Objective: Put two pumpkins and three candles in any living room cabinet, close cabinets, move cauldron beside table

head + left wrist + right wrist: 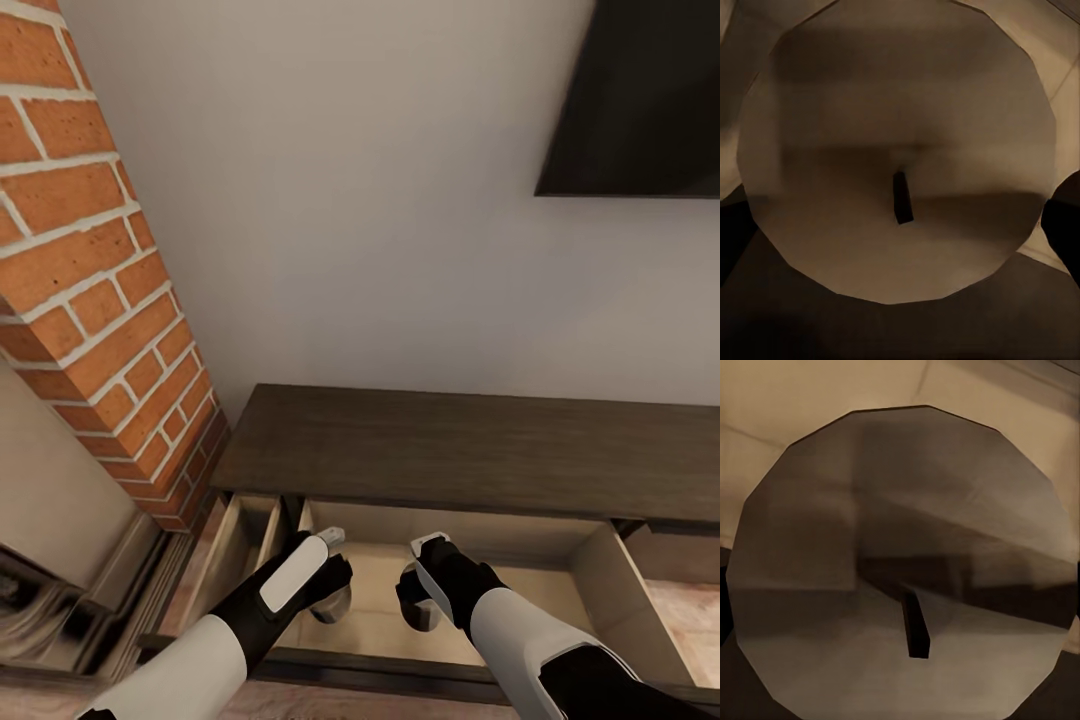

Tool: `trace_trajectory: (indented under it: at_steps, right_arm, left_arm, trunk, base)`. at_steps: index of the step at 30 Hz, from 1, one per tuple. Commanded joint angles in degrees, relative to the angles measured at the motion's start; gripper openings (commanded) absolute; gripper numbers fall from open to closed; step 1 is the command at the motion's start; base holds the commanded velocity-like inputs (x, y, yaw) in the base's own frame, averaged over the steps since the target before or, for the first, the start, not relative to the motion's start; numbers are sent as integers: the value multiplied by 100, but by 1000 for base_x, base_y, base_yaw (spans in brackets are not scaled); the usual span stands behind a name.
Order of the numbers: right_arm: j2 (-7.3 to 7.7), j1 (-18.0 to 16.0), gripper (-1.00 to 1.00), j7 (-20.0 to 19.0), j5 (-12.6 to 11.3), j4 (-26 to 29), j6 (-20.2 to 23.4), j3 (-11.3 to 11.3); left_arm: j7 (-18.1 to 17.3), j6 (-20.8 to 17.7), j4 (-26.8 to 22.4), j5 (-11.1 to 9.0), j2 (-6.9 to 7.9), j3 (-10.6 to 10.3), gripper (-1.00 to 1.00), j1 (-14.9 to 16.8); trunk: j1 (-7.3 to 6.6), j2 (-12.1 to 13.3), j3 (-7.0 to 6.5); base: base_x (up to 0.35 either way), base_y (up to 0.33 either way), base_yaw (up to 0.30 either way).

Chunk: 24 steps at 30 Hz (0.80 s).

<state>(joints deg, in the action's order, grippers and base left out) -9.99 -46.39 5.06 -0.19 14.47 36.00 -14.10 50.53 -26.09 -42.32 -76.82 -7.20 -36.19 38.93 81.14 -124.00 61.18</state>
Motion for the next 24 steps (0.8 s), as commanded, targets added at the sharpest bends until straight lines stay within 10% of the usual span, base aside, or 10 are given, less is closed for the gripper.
trace_trajectory:
  at_steps: [1, 9, 24]
  right_arm:
    - [0, -1, -100, 12, -15, -4, -3, 2]
    - [0, -2, -100, 22, -16, -5, -5, 5]
    - [0, -2, -100, 14, -17, -16, 10, 4]
  left_arm:
    - [-3, 1, 11, 0, 0, -14, -100, 1]
    - [-21, 13, -40, -8, 0, -468, -100, 1]
    - [-17, 19, -40, -8, 0, -494, -100, 1]
  trunk:
    - [0, 0, 8]
    - [0, 0, 56]
    - [0, 0, -18]
  base:
    - [0, 0, 147]
    - [0, 0, 124]
    - [0, 0, -148]
